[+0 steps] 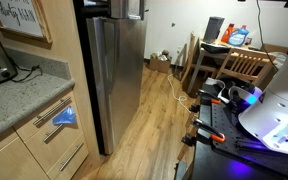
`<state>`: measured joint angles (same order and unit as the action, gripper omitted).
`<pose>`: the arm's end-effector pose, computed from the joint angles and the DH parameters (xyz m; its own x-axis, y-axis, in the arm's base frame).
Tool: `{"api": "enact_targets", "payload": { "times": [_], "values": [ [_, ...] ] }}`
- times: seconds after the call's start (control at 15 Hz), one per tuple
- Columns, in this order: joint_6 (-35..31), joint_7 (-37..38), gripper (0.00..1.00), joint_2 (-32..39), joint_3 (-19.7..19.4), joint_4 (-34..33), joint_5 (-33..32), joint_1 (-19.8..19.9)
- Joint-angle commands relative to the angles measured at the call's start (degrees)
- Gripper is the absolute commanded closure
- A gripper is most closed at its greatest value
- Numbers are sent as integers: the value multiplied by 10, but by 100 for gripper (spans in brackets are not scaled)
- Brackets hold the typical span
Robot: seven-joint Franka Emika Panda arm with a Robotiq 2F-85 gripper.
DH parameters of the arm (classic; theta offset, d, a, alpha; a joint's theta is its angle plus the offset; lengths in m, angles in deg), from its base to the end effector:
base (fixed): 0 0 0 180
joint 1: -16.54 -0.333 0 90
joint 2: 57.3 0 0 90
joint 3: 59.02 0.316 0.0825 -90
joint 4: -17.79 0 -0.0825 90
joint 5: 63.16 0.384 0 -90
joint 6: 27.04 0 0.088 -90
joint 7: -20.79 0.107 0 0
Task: Close the top door of the fridge
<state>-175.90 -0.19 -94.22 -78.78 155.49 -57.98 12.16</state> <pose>0.3949 -0.1440 0.6200 0.6638 0.0014 0.7479 0.0272 -0.9994 -0.0223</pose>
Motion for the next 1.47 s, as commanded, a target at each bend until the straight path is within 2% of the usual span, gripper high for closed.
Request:
{"api": "enact_targets", "payload": {
  "times": [0.0,0.53,1.4],
  "values": [
    [-30,-45,0,10,-20,-5,19,-22],
    [-86,-112,0,31,-73,-7,31,-82],
    [-124,-116,0,69,-89,-19,57,-134]
  ]
}}
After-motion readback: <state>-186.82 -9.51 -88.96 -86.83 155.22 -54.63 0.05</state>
